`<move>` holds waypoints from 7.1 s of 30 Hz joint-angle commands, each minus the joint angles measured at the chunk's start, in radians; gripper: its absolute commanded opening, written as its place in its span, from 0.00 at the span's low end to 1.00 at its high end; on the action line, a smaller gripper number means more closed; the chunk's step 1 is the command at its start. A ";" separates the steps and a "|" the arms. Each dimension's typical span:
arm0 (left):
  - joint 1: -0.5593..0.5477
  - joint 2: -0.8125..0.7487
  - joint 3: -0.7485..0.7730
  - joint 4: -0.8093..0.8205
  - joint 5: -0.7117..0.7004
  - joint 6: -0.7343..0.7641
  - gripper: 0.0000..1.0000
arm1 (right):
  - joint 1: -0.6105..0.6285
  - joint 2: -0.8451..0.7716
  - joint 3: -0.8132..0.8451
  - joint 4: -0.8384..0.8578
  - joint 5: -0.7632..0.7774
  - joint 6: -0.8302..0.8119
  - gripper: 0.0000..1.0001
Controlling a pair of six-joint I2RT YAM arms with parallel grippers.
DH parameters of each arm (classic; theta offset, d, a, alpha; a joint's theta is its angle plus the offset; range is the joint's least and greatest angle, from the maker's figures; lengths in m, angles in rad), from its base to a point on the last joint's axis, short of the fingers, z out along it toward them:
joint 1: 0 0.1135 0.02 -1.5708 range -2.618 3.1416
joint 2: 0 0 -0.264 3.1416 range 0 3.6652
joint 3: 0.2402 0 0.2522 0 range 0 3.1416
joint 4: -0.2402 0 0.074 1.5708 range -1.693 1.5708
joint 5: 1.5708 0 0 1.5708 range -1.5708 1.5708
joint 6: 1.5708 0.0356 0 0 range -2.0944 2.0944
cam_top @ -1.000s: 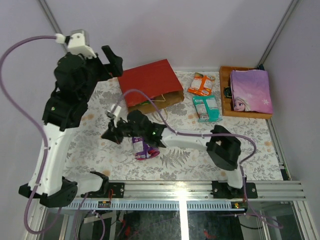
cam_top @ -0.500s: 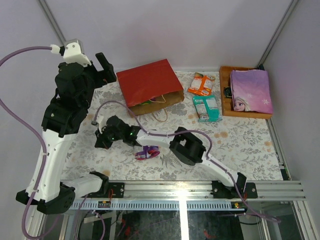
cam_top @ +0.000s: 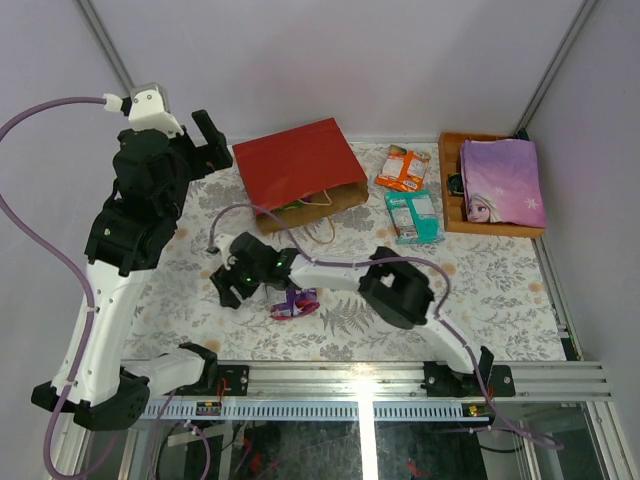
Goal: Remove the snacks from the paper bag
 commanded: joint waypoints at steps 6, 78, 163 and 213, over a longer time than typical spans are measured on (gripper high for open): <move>0.006 0.007 -0.056 0.035 0.098 -0.057 1.00 | -0.086 -0.734 -0.680 0.164 0.253 -0.022 0.86; 0.062 0.095 -1.166 0.435 0.439 -0.614 0.00 | -0.487 -1.306 -1.343 0.194 0.251 0.126 0.95; 0.692 1.082 0.034 0.418 0.438 -0.429 0.00 | -0.492 -1.013 -1.069 0.120 -0.097 0.227 0.93; 0.442 0.948 -0.168 0.689 0.341 -0.236 1.00 | -0.492 -0.914 -1.029 0.128 -0.163 0.229 0.93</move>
